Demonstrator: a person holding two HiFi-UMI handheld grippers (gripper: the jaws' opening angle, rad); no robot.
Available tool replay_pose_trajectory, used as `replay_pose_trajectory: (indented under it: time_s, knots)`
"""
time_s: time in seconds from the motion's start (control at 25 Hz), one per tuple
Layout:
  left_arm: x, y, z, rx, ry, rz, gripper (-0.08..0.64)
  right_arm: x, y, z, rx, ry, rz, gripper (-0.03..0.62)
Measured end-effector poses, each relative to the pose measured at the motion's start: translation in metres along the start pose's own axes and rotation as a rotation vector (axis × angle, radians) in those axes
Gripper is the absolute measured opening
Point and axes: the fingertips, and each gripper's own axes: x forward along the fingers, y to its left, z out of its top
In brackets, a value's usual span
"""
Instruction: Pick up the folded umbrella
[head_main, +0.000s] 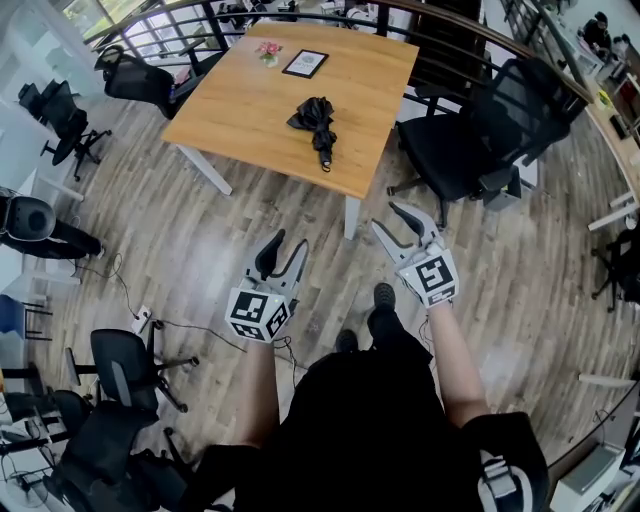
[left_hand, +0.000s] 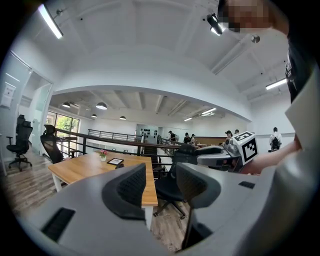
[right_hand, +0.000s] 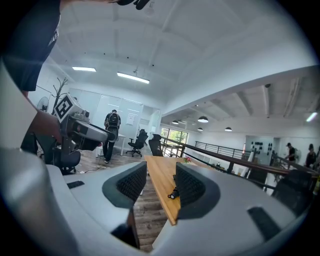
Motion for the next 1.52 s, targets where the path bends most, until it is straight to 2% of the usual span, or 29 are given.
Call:
replay_pose_trajectory:
  time_s: [0.4, 0.76, 1.12, 1.52]
  knots:
    - [0.044, 0.016, 0.001, -0.003, 0.032, 0.041, 0.199, 0.036, -0.04, -0.013, 0.028, 0.004, 0.048, 0.193]
    - [0.092, 0.027, 0.0, 0.006, 0.073, 0.113, 0.199, 0.068, -0.088, -0.034, 0.062, 0.007, 0.115, 0.19]
    - [0.14, 0.024, -0.003, 0.004, 0.097, 0.181, 0.199, 0.088, -0.137, -0.06, 0.075, 0.013, 0.193, 0.19]
    - [0.178, 0.022, -0.013, -0.013, 0.11, 0.249, 0.199, 0.108, -0.172, -0.077, 0.07, 0.025, 0.262, 0.189]
